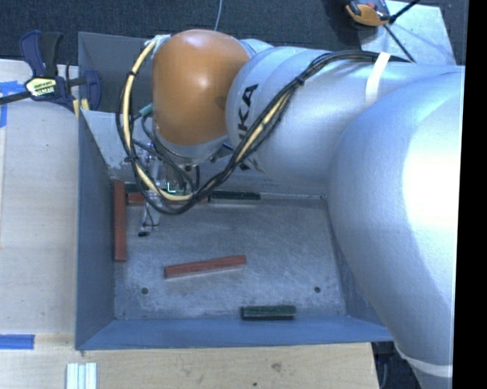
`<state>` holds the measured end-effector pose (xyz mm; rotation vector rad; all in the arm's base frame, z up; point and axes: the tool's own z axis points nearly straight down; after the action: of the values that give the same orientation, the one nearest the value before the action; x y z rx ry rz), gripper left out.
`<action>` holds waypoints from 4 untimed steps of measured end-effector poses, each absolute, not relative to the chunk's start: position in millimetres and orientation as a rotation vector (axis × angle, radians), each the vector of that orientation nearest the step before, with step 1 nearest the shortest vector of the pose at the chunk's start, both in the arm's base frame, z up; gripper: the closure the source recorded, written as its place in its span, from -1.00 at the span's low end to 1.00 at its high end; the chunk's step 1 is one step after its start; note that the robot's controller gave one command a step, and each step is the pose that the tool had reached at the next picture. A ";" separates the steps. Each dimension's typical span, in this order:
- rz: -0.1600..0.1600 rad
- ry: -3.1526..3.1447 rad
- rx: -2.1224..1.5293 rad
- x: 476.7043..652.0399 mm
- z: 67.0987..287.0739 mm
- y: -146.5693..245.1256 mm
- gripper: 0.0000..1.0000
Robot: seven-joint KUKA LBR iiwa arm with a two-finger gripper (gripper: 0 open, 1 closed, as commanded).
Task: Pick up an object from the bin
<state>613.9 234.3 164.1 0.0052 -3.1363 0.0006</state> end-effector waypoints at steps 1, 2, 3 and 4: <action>-0.002 -3.144 0.000 616.2 168.8 233.4 -1.00; -0.001 -3.136 0.253 583.3 112.2 179.0 -1.00; 0.001 -3.130 0.236 563.1 120.9 156.1 -1.00; 0.000 -3.132 0.273 558.2 125.7 100.2 -1.00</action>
Offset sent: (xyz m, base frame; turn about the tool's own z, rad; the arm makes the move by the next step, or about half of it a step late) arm -0.0553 -0.0963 -0.0941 -0.2699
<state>558.2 100.2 125.7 0.2734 -3.1317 0.0002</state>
